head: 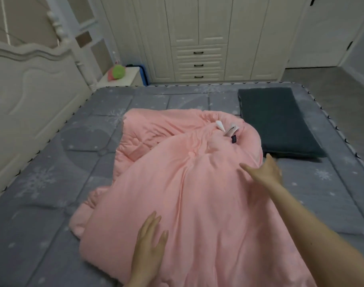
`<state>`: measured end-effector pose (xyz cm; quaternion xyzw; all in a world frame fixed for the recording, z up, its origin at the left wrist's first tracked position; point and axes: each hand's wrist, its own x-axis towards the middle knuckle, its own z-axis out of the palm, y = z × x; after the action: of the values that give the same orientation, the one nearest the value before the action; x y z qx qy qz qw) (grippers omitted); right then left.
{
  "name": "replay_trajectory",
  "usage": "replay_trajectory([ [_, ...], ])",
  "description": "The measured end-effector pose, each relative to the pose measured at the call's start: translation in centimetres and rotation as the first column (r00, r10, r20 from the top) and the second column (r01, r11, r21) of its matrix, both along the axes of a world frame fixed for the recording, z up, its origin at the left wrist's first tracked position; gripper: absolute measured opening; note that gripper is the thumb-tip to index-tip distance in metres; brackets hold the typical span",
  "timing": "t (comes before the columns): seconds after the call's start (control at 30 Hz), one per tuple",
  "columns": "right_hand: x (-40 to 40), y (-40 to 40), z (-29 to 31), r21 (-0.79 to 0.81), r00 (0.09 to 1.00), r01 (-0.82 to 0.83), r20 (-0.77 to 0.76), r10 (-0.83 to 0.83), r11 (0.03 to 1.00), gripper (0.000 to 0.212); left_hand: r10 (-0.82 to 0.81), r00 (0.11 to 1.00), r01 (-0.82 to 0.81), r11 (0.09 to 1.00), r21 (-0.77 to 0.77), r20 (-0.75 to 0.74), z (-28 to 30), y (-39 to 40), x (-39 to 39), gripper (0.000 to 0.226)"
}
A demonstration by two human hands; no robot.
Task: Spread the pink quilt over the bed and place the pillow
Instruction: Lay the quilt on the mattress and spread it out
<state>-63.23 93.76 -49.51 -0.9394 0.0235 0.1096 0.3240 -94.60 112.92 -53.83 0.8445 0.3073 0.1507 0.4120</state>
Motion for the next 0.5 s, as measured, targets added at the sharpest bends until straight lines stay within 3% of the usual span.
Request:
replay_trajectory([
  [0.1, 0.0, 0.6, -2.2, 0.051, 0.997, -0.003, -0.077, 0.007, 0.999, 0.111, -0.170, 0.984, 0.155, 0.963, 0.219, 0.050, -0.4, 0.1, -0.8, 0.038],
  [0.2, -0.2, 1.5, -3.6, 0.109, 0.996, 0.038, -0.089, -0.029, 0.993, 0.102, -0.217, 0.972, 0.182, 0.941, 0.286, 0.093, 0.0, 0.2, -0.6, 0.038],
  [0.33, -1.3, 3.2, -3.0, 0.131, 0.980, 0.192, -0.067, -0.185, 0.972, 0.056, -0.257, 0.957, 0.196, 0.913, 0.359, 0.132, 0.1, 0.0, -1.3, 0.042],
  [0.5, -4.5, 5.0, 0.6, 0.252, 0.993, 0.103, 0.026, -0.113, 0.962, 0.071, -0.375, 0.898, 0.219, 0.834, 0.507, 0.229, 2.5, 0.8, -2.5, 0.048],
])
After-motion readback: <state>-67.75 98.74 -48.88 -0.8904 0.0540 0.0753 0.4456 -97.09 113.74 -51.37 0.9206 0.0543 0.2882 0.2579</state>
